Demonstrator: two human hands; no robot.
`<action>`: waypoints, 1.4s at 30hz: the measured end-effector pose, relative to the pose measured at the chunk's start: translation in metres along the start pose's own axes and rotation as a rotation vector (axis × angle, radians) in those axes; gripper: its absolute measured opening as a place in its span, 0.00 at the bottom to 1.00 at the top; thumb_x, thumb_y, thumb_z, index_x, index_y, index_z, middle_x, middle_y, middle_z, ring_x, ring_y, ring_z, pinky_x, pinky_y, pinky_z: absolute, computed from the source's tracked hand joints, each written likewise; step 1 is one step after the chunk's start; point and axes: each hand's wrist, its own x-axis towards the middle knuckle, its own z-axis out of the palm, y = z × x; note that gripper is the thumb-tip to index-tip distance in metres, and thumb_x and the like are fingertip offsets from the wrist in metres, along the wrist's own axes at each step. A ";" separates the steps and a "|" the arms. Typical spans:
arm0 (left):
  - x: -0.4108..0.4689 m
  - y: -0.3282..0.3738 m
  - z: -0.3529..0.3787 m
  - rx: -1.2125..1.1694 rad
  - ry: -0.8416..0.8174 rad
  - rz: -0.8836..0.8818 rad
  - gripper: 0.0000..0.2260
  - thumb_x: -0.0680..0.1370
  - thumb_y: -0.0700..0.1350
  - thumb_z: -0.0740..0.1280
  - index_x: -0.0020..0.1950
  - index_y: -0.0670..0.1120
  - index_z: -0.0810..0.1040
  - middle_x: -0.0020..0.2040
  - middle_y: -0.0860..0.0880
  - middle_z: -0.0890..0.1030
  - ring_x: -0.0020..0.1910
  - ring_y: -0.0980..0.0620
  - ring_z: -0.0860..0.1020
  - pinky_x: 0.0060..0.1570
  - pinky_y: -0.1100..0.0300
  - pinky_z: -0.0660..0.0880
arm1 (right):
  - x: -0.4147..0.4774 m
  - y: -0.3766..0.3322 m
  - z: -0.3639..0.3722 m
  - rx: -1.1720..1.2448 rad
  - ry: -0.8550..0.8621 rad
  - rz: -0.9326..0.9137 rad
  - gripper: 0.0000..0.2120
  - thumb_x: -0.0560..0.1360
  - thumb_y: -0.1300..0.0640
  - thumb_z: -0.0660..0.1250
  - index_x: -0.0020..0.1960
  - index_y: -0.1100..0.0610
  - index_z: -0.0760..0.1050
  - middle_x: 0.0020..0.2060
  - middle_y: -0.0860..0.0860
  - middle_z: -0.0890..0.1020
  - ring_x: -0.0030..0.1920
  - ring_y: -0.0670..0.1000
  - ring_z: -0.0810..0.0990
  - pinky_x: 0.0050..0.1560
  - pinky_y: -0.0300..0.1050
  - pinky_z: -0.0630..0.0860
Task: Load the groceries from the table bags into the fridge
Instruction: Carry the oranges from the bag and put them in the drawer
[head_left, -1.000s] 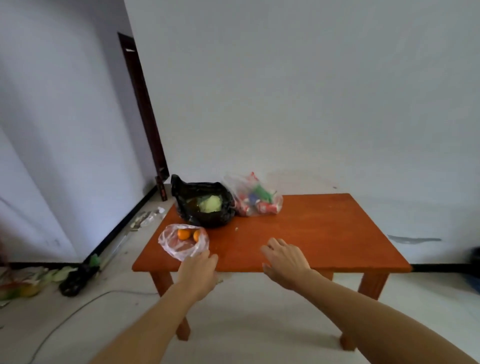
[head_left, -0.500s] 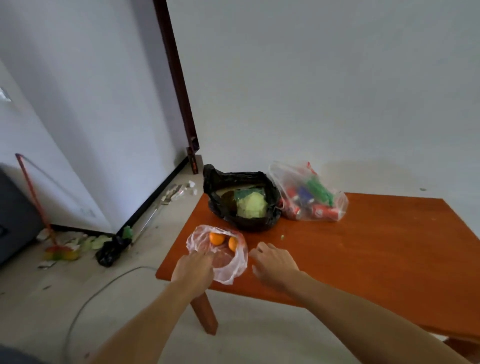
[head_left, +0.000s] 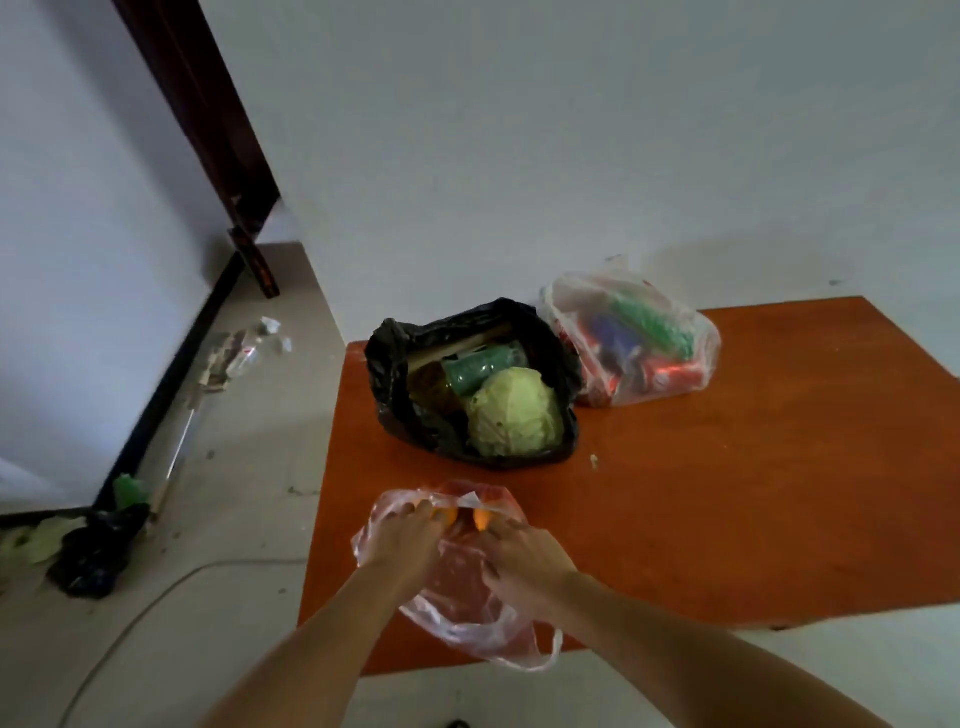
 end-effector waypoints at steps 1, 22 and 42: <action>0.009 -0.007 0.007 0.003 -0.019 0.024 0.24 0.78 0.38 0.60 0.73 0.50 0.63 0.72 0.45 0.66 0.67 0.44 0.69 0.63 0.51 0.70 | 0.006 -0.001 0.005 0.000 -0.016 0.041 0.21 0.79 0.57 0.55 0.72 0.54 0.64 0.69 0.57 0.69 0.67 0.58 0.69 0.59 0.53 0.71; 0.087 -0.041 0.051 0.121 -0.057 0.151 0.49 0.59 0.56 0.80 0.72 0.41 0.61 0.69 0.39 0.69 0.66 0.39 0.70 0.64 0.49 0.70 | 0.074 0.071 0.066 0.032 0.031 0.145 0.37 0.71 0.36 0.65 0.72 0.52 0.56 0.69 0.55 0.68 0.66 0.60 0.68 0.60 0.55 0.72; 0.025 -0.046 -0.014 0.180 0.171 0.560 0.35 0.56 0.52 0.81 0.60 0.48 0.74 0.52 0.46 0.77 0.49 0.45 0.79 0.44 0.55 0.77 | -0.020 0.001 -0.014 0.154 0.428 0.500 0.39 0.67 0.32 0.67 0.72 0.49 0.62 0.58 0.48 0.78 0.58 0.52 0.72 0.46 0.49 0.76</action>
